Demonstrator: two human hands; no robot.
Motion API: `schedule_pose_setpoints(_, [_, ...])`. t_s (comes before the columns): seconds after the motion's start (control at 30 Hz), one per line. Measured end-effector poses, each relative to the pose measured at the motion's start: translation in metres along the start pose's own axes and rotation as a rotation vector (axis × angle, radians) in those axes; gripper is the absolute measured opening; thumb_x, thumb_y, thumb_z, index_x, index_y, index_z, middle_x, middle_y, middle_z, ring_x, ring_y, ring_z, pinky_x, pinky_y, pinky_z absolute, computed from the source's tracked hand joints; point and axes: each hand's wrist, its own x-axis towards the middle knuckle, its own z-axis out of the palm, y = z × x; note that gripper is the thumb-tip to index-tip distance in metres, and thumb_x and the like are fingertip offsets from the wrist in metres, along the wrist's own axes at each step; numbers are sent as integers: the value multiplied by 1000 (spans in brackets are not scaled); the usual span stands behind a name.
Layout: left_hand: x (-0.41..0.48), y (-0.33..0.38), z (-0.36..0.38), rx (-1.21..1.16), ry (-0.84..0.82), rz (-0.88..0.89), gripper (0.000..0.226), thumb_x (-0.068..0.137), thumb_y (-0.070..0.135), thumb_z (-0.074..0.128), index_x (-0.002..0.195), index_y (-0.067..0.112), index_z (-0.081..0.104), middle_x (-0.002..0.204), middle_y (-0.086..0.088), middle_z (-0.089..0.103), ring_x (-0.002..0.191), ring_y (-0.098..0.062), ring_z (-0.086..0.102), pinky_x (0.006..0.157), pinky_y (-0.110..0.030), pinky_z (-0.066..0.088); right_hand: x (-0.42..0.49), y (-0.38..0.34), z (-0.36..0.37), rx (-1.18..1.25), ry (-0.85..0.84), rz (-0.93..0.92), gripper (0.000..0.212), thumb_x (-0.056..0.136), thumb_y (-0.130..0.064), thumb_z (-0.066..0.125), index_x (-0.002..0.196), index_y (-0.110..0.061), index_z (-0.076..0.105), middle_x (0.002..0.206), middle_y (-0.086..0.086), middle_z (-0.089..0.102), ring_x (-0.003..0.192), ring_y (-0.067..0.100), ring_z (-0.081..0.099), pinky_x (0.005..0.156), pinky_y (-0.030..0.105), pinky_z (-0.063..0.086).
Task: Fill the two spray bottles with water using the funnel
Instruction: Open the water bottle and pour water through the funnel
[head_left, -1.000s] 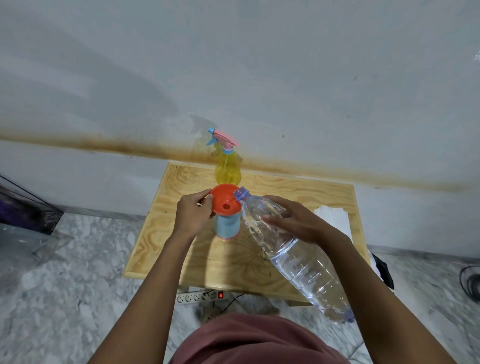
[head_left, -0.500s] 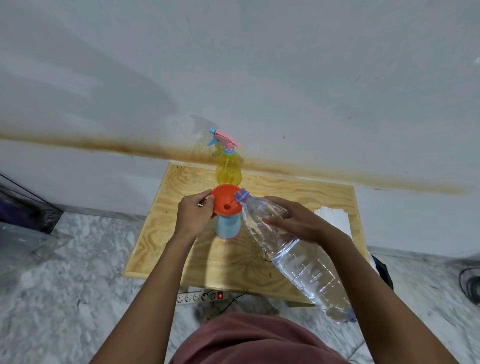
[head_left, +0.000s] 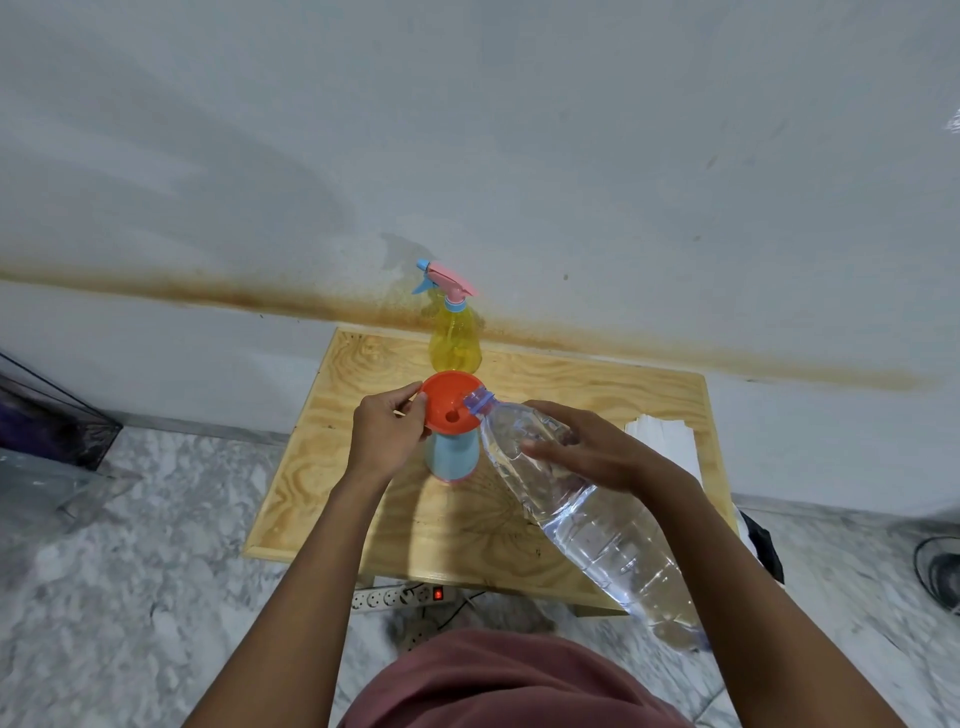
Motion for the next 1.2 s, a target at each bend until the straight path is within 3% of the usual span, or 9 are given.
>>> schedule_pose_setpoints(0.17, [0, 1, 0, -13, -6, -11, 31, 97, 14, 62, 127, 8, 66, 86, 8, 67, 82, -26, 74, 73, -37, 63, -1, -3, 0, -8, -2, -1, 46, 85, -56, 65, 129, -52, 51, 112, -18, 70, 92, 1, 71, 79, 27, 57])
schedule_pose_setpoints(0.27, [-2, 2, 0, -25, -10, -10, 31, 97, 14, 62, 127, 9, 66, 85, 10, 67, 86, -27, 74, 73, -37, 63, -2, -6, 1, -6, -12, -7, 51, 83, -58, 63, 132, -48, 51, 111, -18, 70, 91, 0, 70, 75, 23, 55])
schedule_pose_setpoints(0.53, [-2, 3, 0, -34, -4, -19, 31, 97, 15, 62, 127, 9, 66, 87, 7, 69, 82, -25, 74, 73, -36, 63, -2, -4, 1, -66, 1, -19, 63, 80, -68, 62, 138, -49, 46, 124, -15, 66, 99, -1, 67, 83, 26, 55])
schedule_pose_setpoints(0.7, [-3, 3, 0, -37, 5, -12, 31, 97, 14, 61, 127, 9, 65, 85, -4, 72, 72, -20, 72, 66, -26, 62, -9, -3, 1, -115, 78, -57, 70, 77, -73, 61, 140, -52, 39, 129, -19, 60, 106, 1, 63, 85, 29, 56])
schedule_pose_setpoints(0.87, [-4, 3, -1, -14, 7, 9, 29, 97, 14, 60, 125, 10, 67, 73, -1, 67, 64, -18, 69, 60, -16, 57, -14, -3, 6, -77, 163, -122, 59, 83, -57, 67, 135, -60, 39, 120, -29, 55, 98, -1, 63, 77, 32, 58])
schedule_pose_setpoints(0.97, [-4, 4, -1, 3, 9, 11, 29, 97, 14, 60, 124, 12, 69, 71, -1, 66, 65, -20, 70, 67, -27, 61, -17, -7, 4, 25, 234, -173, 56, 84, -49, 70, 131, -61, 41, 123, -18, 56, 87, -9, 62, 65, 21, 55])
schedule_pose_setpoints(1.07, [-5, 6, -1, 0, 13, 7, 28, 97, 14, 61, 123, 11, 69, 69, -1, 65, 67, -22, 71, 75, -39, 62, -18, -9, -3, 35, 376, -224, 58, 81, -59, 65, 130, -66, 37, 124, -19, 57, 91, -1, 66, 71, 25, 55])
schedule_pose_setpoints(1.13, [-5, 9, -2, 17, 16, 11, 26, 96, 14, 61, 121, 13, 71, 63, 1, 64, 61, -18, 71, 75, -40, 62, -17, -7, -10, 75, 476, -247, 60, 79, -59, 63, 134, -57, 38, 129, -13, 57, 95, 13, 69, 71, 24, 56])
schedule_pose_setpoints(1.2, [-5, 10, -2, 26, 19, 16, 25, 96, 15, 61, 118, 15, 72, 59, 4, 63, 55, -13, 69, 78, -43, 62, -14, -5, -19, 70, 589, -262, 66, 79, -57, 62, 140, -45, 39, 138, -18, 51, 114, 16, 64, 85, 29, 56])
